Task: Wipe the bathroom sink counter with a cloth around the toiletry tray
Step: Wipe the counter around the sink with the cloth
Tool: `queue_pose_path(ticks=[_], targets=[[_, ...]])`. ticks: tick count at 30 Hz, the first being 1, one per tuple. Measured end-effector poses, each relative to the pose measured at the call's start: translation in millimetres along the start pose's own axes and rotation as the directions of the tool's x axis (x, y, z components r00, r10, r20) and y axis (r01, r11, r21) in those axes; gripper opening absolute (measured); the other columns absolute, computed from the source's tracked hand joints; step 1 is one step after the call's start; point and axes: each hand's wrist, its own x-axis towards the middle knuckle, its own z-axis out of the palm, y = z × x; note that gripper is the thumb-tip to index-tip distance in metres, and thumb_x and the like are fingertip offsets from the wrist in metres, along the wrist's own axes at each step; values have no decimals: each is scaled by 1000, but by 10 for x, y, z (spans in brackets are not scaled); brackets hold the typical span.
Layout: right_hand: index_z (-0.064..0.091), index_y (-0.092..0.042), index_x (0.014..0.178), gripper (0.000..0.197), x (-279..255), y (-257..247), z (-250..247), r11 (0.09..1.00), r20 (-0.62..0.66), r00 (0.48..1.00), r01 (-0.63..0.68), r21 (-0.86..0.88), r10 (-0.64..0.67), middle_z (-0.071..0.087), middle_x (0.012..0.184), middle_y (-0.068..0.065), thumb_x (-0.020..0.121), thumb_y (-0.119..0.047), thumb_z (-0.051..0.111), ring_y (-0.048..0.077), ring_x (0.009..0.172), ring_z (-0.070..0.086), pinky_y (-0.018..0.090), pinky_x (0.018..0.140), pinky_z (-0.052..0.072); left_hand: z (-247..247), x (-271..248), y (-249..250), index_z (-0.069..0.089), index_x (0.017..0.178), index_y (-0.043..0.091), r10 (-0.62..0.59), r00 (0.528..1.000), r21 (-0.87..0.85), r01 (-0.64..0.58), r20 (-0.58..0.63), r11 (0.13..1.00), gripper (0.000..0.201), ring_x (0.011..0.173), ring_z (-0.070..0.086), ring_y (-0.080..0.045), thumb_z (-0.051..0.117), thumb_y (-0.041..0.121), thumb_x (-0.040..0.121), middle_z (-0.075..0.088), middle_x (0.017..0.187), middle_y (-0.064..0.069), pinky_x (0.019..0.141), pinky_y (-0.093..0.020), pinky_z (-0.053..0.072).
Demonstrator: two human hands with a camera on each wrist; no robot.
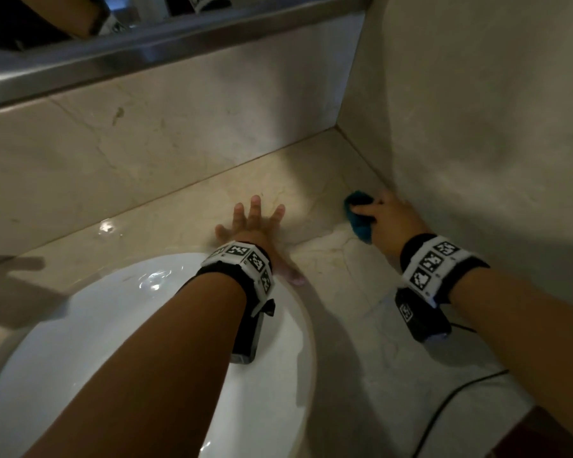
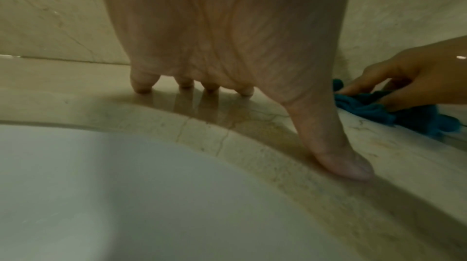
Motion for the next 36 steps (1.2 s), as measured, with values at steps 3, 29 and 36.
queue_pose_path(ticks=[3, 29, 36], targets=[[52, -32, 130, 47, -272, -67, 116, 986, 78, 984, 165, -20, -163, 42, 104, 2, 89, -8, 56, 24, 101, 46, 18, 81, 31, -7, 5, 13, -19, 144, 45, -5, 1000, -19, 5, 11, 1000, 140, 139, -31, -30, 81, 66, 49, -39, 150, 3, 111, -65, -4], [49, -29, 134, 47, -860, -71, 147, 987, -61, 985, -160, -13, 159, 42, 121, 11, 91, -9, 50, 35, 106, 46, 37, 98, 42, 5, -104, -139, -8, 147, 44, 117, 992, 49, -116, -39, 992, 121, 144, -20, -30, 72, 69, 60, -27, 155, 2, 114, -60, 2], [56, -33, 126, 44, -993, -176, 299, 996, 23, 999, 42, 80, -43, 38, 98, -1, 91, -7, 50, 28, 96, 49, 31, 90, 44, 51, -76, -216, -7, 146, 47, 138, 988, 74, -133, -67, 988, 113, 145, -17, -27, 66, 72, 64, -25, 156, 4, 116, -55, 3]])
